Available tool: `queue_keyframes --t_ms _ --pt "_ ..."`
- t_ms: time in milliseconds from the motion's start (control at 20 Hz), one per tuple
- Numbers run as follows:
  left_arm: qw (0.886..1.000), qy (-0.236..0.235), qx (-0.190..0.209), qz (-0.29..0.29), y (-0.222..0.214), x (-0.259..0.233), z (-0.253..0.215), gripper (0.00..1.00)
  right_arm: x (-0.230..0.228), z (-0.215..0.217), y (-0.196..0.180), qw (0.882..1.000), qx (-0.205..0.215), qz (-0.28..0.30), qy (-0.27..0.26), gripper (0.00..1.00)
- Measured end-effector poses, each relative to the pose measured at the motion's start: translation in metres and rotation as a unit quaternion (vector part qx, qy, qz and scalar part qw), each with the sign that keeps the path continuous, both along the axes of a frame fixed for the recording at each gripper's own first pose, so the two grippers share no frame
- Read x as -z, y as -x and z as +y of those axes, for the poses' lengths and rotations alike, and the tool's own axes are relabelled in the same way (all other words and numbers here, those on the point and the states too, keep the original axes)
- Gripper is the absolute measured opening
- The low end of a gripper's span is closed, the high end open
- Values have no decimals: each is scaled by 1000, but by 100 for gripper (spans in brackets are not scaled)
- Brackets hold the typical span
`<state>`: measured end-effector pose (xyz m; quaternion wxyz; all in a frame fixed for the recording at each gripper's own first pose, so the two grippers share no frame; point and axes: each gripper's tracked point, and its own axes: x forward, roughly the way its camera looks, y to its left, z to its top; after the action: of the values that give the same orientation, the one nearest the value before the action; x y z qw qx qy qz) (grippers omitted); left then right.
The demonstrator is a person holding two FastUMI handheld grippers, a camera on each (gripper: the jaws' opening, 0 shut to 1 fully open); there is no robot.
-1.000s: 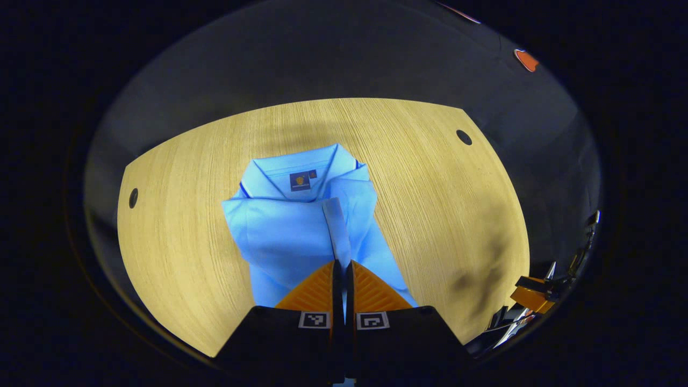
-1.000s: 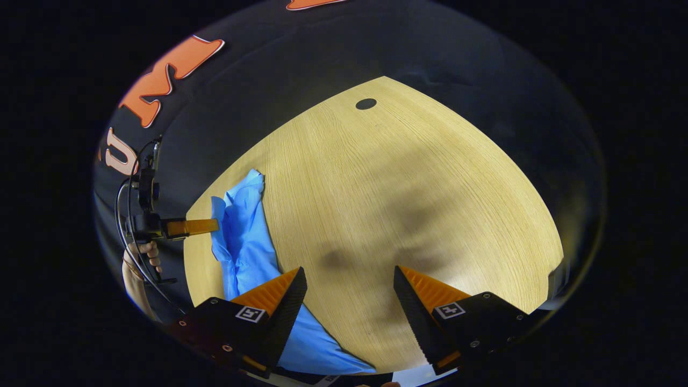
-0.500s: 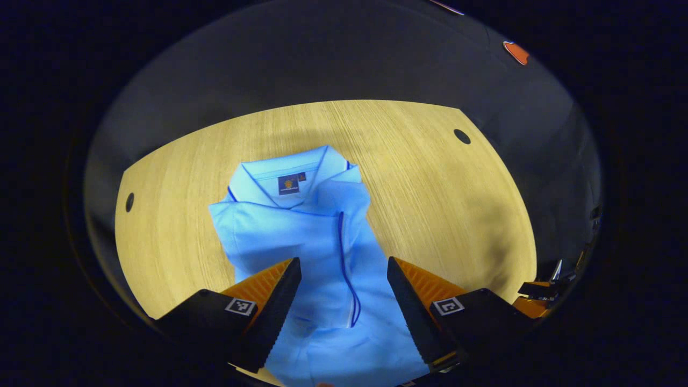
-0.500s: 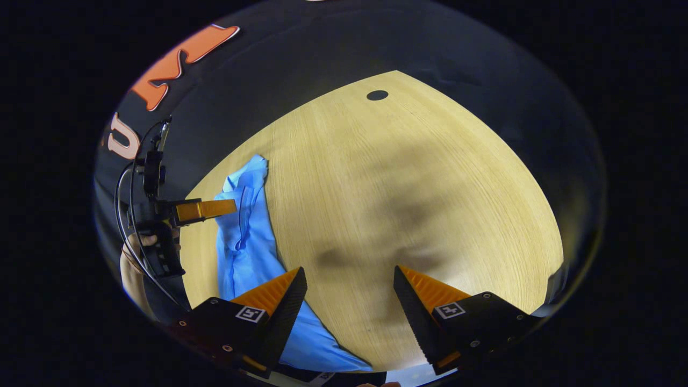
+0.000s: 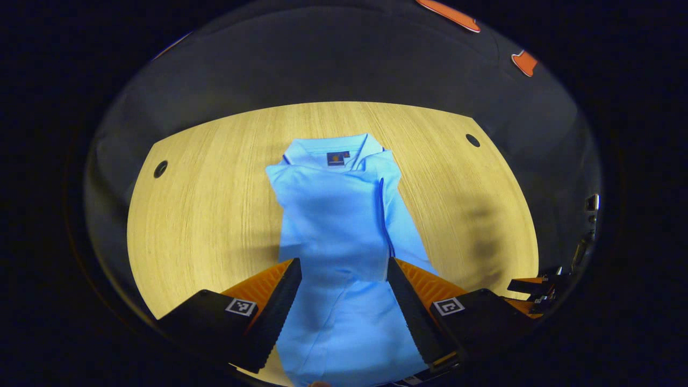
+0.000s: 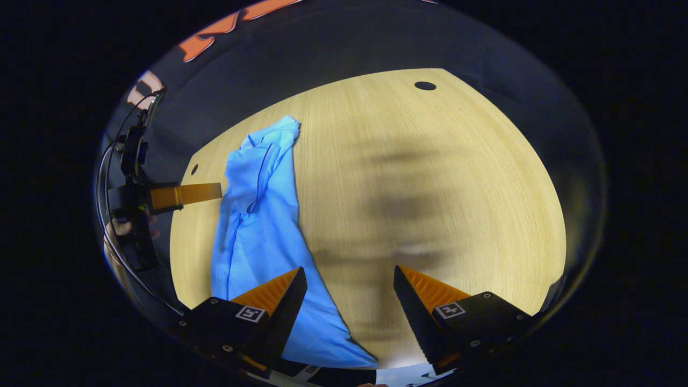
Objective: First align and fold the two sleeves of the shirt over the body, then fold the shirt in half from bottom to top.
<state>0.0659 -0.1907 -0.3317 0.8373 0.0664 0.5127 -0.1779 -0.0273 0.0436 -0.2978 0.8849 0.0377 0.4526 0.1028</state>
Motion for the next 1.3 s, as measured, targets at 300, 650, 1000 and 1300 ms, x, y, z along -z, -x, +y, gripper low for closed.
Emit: queue_keyframes --t_ms 300,650,1000,1300 --pt "1000 -5 -24 20 67 8 68 100 20 21 40 998 -27 13 46 99" --pt "996 -14 -49 73 170 45 131 100 50 20 102 993 -46 52 99 99" --pt "992 -55 -37 112 255 67 173 100 81 7 150 985 -43 101 131 99" --pt "984 -60 -40 163 302 87 175 100 98 0 163 981 -30 123 149 99"
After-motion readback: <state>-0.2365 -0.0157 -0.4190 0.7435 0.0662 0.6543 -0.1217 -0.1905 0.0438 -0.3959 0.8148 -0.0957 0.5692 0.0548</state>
